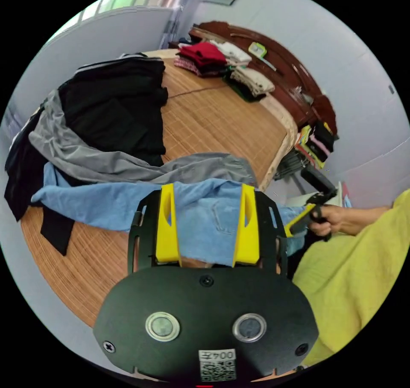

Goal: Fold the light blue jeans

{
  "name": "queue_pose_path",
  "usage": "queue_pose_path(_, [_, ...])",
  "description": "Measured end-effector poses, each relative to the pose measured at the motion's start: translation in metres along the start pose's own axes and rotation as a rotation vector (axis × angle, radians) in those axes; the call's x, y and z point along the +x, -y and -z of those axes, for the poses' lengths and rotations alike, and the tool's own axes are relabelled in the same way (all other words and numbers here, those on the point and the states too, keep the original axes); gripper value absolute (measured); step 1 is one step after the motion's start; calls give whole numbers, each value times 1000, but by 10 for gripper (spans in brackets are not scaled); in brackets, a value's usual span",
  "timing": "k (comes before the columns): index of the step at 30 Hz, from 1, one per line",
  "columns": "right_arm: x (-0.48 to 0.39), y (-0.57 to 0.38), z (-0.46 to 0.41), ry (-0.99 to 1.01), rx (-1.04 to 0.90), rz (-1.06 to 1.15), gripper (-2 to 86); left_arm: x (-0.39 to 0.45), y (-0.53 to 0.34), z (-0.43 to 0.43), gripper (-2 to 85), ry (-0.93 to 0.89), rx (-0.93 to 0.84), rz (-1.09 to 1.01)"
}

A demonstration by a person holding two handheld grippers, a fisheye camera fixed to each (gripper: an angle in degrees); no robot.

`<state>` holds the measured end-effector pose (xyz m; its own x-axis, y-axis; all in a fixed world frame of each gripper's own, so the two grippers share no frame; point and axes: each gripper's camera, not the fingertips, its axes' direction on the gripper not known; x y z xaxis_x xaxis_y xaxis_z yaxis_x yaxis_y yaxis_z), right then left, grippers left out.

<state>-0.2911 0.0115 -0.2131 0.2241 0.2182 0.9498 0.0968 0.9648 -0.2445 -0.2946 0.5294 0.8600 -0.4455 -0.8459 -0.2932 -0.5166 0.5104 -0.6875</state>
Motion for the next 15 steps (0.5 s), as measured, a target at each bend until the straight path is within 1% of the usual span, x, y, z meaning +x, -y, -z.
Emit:
queue_pose_path(1, [1,0,0,5,1,6,22,-1,12,-12,221,-4,-23,-6])
queue_pose_path(3, [3,3,6,89,22,31,22,-3,59,-64,241,5,-123,-41])
queue_pose_path(5, [5,5,9,141,31,45,21,2,92,-101,253,20,-186,-86])
queue_pose_path(9, [10,11,7,138,24,54,21,26,148,-181,283,63,-331,-208])
queue_pose_path(13, [15,14,-1,181,20,44,21,56,168,-236,301,81,-461,-306])
queue_pose_path(15, [17,18,-5,187,15,45,21,73,168,-264,289,104,-541,-343])
